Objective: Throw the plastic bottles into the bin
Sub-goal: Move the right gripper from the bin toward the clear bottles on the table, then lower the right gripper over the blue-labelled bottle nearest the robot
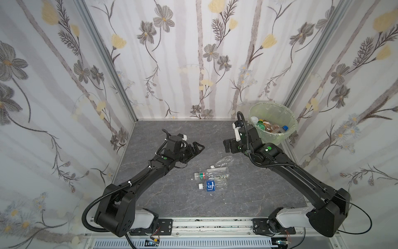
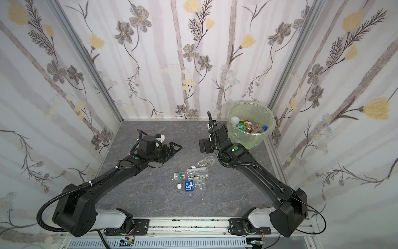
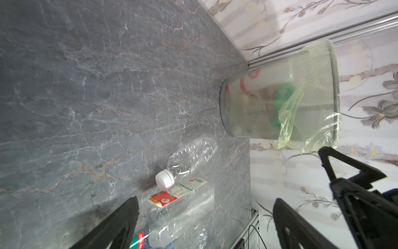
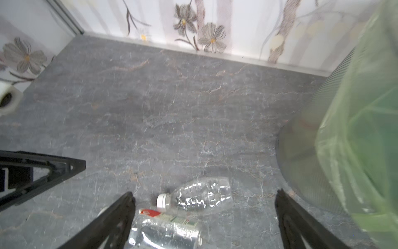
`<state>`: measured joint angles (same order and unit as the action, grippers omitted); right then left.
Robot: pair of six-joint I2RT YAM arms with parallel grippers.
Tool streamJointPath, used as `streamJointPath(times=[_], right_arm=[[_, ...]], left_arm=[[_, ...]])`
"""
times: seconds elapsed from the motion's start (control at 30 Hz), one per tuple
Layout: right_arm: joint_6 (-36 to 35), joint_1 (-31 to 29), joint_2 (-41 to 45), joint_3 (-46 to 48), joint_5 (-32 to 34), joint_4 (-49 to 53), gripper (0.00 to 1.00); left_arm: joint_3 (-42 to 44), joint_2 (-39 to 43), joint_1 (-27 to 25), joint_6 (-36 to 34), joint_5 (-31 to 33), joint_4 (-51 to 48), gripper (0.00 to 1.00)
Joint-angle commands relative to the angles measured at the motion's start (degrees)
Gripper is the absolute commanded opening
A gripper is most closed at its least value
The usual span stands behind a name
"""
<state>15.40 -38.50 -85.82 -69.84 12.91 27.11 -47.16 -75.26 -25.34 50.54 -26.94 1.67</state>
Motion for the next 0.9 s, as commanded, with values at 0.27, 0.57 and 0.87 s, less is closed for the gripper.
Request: streamJointPath(times=[0.27,0.57,0.87], right_arm=[[5.13,-11.02,2.86,15.27,4.38,-8.61,1.00],[7.94,-17.50,3.25,21.93,6.63,-9.65,1.00],[7.77,-21.13,1.51,22.34,8.88,-8.57,1.00]], left_arm=[[12.35,13.90,-1.55,4.82,2.26,1.96,1.00],[18.93,14.05,-1.56,4.03,0.11,6.80,1.00],[22.99,12.94,-1.60,3.82,-0.30,12.74,1.00]])
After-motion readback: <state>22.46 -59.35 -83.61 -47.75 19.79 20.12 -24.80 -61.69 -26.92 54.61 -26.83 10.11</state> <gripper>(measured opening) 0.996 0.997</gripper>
